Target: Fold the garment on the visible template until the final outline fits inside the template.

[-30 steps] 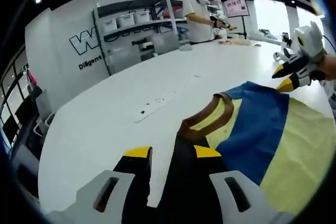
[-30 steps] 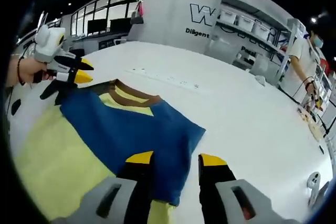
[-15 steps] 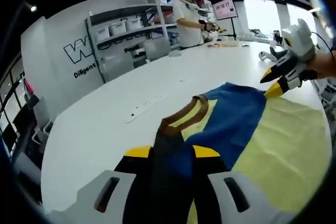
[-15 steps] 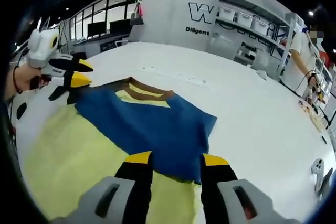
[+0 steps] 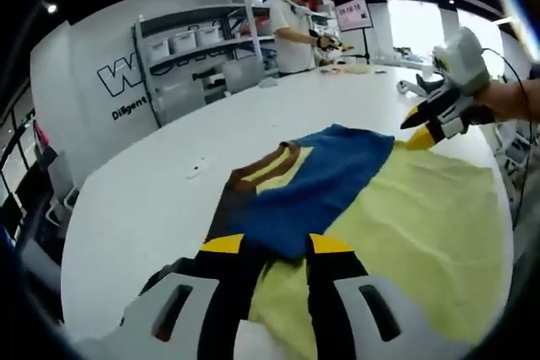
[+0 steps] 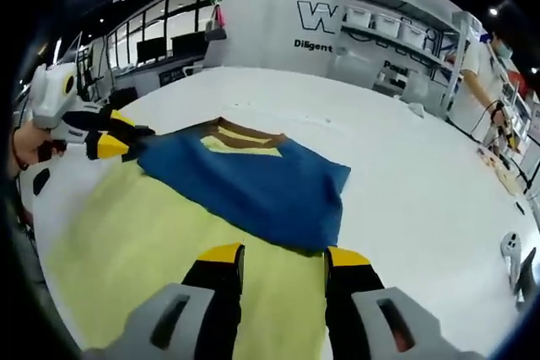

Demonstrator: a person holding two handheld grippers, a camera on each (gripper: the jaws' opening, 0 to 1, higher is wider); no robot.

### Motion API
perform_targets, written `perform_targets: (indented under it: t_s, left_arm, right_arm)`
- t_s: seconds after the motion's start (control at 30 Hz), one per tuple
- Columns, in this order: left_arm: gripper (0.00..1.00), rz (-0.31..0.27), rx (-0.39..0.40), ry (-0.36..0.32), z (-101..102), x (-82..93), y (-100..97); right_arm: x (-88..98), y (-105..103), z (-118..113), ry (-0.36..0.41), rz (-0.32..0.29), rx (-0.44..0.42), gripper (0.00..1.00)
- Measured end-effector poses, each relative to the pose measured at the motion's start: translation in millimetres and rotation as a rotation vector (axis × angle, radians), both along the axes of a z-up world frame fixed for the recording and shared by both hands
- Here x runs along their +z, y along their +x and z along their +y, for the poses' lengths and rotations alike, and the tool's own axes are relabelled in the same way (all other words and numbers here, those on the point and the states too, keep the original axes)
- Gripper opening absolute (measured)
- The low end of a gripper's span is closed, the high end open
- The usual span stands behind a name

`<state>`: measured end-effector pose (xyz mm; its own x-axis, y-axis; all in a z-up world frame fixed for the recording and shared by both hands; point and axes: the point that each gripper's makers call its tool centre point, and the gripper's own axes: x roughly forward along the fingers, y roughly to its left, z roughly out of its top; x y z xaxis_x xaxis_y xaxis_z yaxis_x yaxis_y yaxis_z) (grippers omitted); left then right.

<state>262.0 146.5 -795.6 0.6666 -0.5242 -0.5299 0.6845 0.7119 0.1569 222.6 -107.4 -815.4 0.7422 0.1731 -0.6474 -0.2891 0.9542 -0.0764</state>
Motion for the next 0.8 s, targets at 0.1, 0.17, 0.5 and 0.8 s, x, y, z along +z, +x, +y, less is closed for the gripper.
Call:
perform_targets:
  t_s: [0.1, 0.17, 0.5, 0.8]
  left_arm:
    - [0.26, 0.033, 0.01, 0.006, 8, -8.5, -16.5]
    - [0.25, 0.055, 0.014, -0.005, 10, -12.5, -26.5]
    - [0.22, 0.133, 0.012, -0.007, 11, -17.4, -71.9]
    - [0.23, 0.215, -0.047, -0.011, 5, -23.7, -115.6]
  right_arm:
    - [-2.9, -11, -4, 0.009, 0.017, -0.015, 0.32]
    - [-6.5, -19, -5, 0.013, 0.031, -0.023, 0.32]
    - [-14.1, -52, -2, 0.02, 0.084, -0.004, 0.34]
    - [-18.6, -83, -9, 0.014, 0.144, -0.021, 0.34]
